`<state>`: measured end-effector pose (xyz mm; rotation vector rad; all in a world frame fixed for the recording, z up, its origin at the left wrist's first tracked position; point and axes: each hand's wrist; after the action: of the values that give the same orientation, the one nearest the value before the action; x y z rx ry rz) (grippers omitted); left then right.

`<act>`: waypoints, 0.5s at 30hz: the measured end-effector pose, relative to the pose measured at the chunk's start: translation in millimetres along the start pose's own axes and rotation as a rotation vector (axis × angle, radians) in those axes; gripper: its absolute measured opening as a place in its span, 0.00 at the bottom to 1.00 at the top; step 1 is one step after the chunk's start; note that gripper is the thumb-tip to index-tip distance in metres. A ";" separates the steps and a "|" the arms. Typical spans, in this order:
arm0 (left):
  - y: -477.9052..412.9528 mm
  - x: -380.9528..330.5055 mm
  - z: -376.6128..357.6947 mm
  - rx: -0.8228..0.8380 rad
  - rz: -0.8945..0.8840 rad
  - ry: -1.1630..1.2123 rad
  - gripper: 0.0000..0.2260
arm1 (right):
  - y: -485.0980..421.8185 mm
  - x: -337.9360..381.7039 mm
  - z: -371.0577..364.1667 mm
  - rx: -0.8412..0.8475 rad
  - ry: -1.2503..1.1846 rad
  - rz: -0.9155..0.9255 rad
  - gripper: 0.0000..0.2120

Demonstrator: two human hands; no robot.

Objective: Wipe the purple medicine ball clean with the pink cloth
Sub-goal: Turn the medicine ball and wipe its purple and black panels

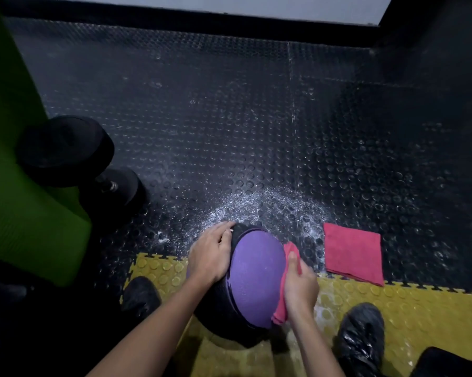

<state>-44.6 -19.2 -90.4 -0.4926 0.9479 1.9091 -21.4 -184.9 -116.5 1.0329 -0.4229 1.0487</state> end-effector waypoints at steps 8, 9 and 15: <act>-7.7 10.3 2.3 -0.020 0.042 0.085 0.15 | 39.0 26.5 -33.7 -0.107 0.342 0.733 0.16; -8.3 8.1 1.0 -0.016 0.034 0.075 0.16 | 32.1 26.8 -28.1 -0.096 0.330 0.673 0.16; -5.9 -5.5 -9.4 -0.034 0.062 0.004 0.17 | -9.6 29.0 13.3 0.098 0.008 -0.022 0.18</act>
<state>-37.2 -27.9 -95.0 -0.4921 0.9452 1.9834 3.0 -182.8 -93.9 1.1181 -0.3554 1.0623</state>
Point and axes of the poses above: each hand's wrist, its own y-axis away from the middle knuckle, its own z-axis out of the back of the hand, x = y × z, and after that the axes turned 12 degrees about x, right-handed
